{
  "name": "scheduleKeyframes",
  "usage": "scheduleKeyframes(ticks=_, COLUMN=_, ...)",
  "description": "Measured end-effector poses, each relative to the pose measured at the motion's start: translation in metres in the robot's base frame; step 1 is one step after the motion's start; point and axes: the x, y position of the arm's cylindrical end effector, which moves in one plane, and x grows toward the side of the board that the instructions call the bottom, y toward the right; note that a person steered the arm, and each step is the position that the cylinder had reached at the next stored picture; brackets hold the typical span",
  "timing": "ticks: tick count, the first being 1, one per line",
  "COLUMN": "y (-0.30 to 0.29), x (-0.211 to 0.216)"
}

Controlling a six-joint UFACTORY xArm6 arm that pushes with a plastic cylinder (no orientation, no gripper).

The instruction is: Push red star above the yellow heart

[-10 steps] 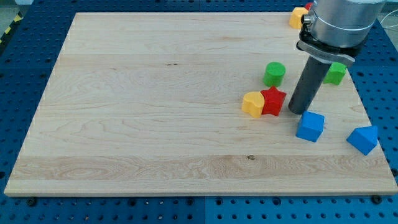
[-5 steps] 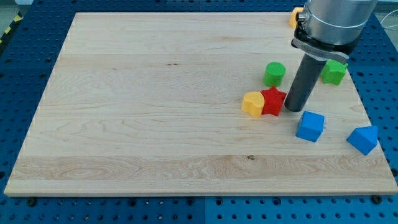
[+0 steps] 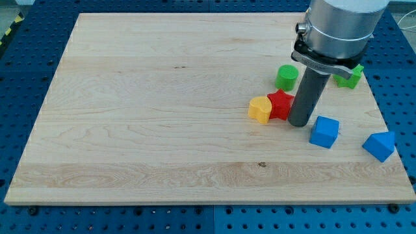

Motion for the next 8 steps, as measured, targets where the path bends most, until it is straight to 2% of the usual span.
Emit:
scheduleKeyframes(ticks=2, y=-0.001, x=-0.004)
scheduleKeyframes(ticks=4, y=-0.001, x=-0.025)
scheduleKeyframes(ticks=7, y=-0.006, x=-0.002)
scheduleKeyframes(ticks=8, y=-0.006, x=-0.014)
